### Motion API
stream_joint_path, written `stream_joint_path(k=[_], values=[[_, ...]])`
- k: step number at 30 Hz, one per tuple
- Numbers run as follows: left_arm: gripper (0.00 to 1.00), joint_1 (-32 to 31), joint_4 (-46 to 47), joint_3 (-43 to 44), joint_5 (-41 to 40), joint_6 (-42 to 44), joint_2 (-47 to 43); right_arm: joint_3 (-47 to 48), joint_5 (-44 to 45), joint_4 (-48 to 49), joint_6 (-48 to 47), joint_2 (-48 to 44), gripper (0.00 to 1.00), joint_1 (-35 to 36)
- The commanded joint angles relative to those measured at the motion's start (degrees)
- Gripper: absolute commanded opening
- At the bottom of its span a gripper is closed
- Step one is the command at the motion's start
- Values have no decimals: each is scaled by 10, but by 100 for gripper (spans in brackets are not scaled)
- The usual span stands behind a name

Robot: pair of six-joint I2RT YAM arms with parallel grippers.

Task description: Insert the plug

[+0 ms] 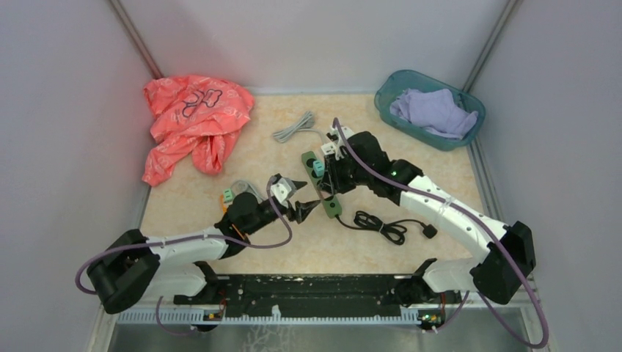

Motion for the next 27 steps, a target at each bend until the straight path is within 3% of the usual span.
stream_joint_path(k=[1, 9, 15, 27], values=[[72, 0, -53, 22, -70, -93, 15, 39, 62, -25, -40, 19, 0, 3], [72, 11, -88, 52, -125, -295, 84, 44, 114, -44, -60, 56, 0, 3], [70, 45, -75, 74, -56, -426, 160, 32, 127, -37, -69, 81, 0, 3], [61, 127, -114, 139, 61, -575, 269, 16, 157, 4, -72, 110, 0, 3]])
